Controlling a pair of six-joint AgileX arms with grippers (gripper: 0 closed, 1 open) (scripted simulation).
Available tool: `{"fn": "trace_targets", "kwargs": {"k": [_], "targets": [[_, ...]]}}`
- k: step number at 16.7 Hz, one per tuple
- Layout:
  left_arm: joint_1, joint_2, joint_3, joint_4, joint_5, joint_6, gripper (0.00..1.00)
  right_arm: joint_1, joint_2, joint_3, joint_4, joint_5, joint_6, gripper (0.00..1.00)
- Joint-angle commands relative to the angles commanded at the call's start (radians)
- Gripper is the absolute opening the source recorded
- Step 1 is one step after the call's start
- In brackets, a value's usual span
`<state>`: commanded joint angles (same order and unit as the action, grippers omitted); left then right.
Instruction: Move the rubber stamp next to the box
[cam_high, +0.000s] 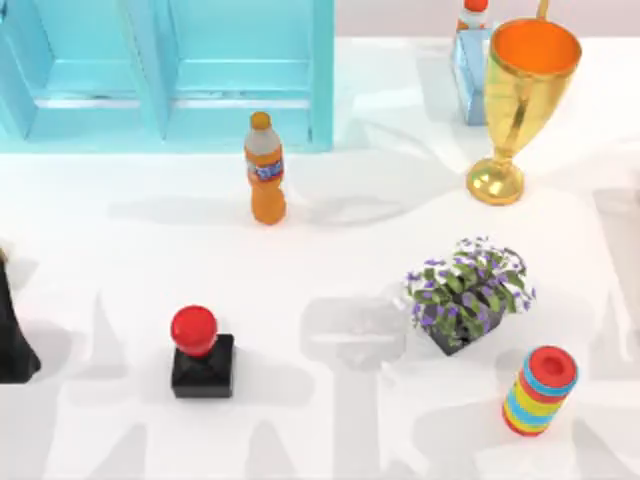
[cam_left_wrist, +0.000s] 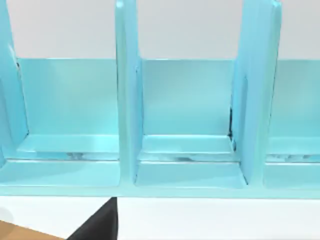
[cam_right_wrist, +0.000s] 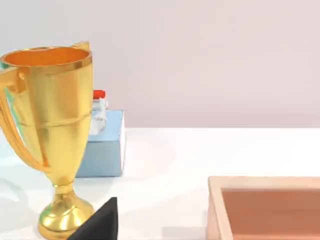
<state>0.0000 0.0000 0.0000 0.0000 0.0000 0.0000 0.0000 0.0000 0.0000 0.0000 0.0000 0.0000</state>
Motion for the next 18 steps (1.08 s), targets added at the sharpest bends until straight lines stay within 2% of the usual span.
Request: {"fn": "trace_targets", "kwargs": {"k": [4,8,13,18], "targets": [[0.0,0.0,0.0,0.0,0.0,0.0,1.0,0.014,0.024,0.025,-0.016,-0.004,0.012,1.0],[0.0,0.0,0.0,0.0,0.0,0.0,1.0,0.096,0.183,0.18,-0.121,-0.02,0.087,1.0],[0.0,0.0,0.0,0.0,0.0,0.0,1.0,0.274,0.557,0.507,-0.374,-0.033,0.248,1.0],[0.0,0.0,0.0,0.0,0.0,0.0,1.0,0.5,1.067,0.91,-0.724,-0.018,0.451,1.0]]}}
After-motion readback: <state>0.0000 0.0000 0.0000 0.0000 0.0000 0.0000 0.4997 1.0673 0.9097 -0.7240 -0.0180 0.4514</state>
